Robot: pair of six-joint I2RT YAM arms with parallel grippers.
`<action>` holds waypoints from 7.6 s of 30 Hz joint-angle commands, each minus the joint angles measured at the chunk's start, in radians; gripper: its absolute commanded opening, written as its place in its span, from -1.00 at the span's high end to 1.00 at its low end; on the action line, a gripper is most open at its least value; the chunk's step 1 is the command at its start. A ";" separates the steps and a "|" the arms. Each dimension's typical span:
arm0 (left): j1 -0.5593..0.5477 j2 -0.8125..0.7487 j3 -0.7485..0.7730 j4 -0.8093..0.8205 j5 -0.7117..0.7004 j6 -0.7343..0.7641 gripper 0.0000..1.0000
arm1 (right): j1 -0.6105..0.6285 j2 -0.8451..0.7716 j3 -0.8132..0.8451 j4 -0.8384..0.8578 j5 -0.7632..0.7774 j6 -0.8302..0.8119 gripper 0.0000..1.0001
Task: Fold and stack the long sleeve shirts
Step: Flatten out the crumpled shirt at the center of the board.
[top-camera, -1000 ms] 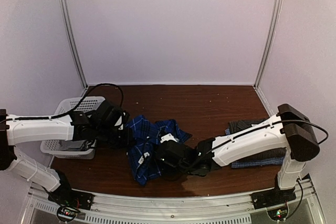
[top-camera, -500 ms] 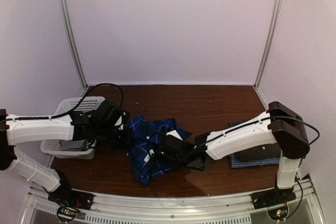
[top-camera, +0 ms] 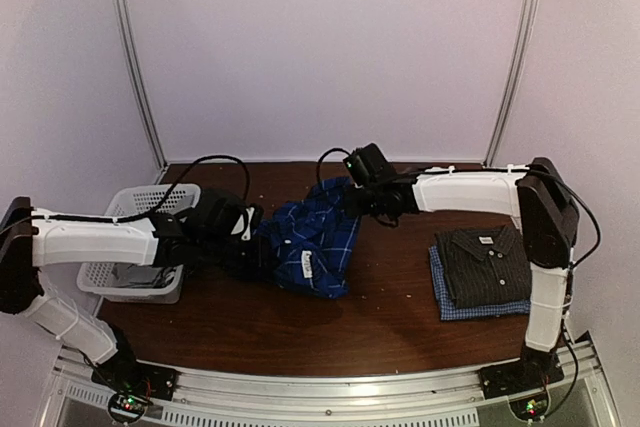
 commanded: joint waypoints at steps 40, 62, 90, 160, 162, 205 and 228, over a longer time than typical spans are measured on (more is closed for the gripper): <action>-0.007 0.210 0.235 -0.002 -0.075 0.152 -0.12 | -0.027 -0.219 -0.298 0.099 -0.278 0.031 -0.61; 0.158 0.371 0.236 0.039 0.083 0.232 -0.23 | -0.028 -0.186 -0.432 0.170 -0.232 0.083 -0.48; -0.018 -0.127 0.002 -0.172 0.258 0.205 1.00 | 0.255 -0.563 -0.570 0.020 -0.249 0.201 1.00; -0.153 -0.035 0.119 -0.279 0.019 0.239 -0.02 | 0.540 -0.657 -0.676 -0.085 -0.047 0.451 -0.50; -0.114 0.039 0.166 -0.263 0.004 0.274 -0.04 | 0.489 -0.654 -0.672 -0.037 -0.038 0.428 -0.50; -0.181 0.592 0.633 -0.326 -0.338 0.263 0.99 | 0.231 -0.513 -0.714 0.238 -0.088 0.326 -0.50; -0.173 0.438 0.494 -0.264 -0.308 0.216 1.00 | 0.232 -0.133 -0.456 0.171 -0.088 0.299 -0.47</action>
